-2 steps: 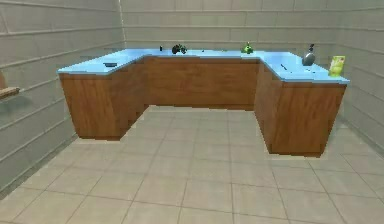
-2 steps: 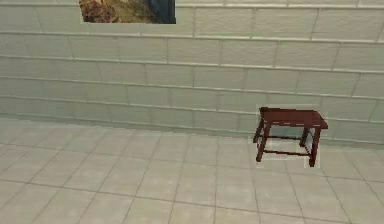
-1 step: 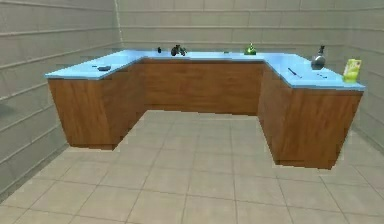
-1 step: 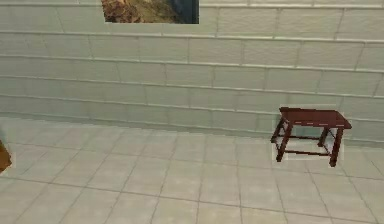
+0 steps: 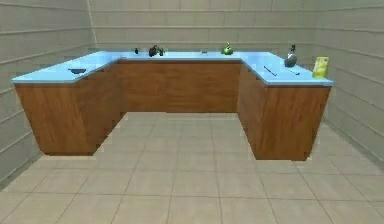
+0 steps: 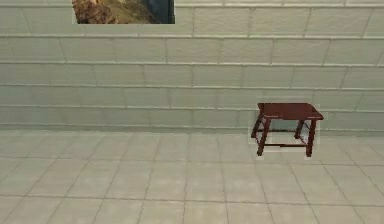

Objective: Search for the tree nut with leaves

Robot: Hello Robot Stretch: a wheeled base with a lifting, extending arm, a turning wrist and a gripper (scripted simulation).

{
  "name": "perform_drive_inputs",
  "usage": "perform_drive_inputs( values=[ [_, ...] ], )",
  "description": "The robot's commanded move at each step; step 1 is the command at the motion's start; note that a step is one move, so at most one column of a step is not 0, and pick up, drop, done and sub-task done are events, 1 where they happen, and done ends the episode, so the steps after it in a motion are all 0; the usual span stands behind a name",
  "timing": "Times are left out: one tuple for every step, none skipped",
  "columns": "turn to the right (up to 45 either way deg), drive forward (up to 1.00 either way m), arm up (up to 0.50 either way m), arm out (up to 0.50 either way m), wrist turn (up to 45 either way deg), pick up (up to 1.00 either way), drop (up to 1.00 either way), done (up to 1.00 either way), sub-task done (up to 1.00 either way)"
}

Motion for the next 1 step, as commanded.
perform_drive_inputs(
  values=[
    [0.0,1.0,0.0,0.0,0.0,0.0,0.0,0.0,0.0]
  ],
)
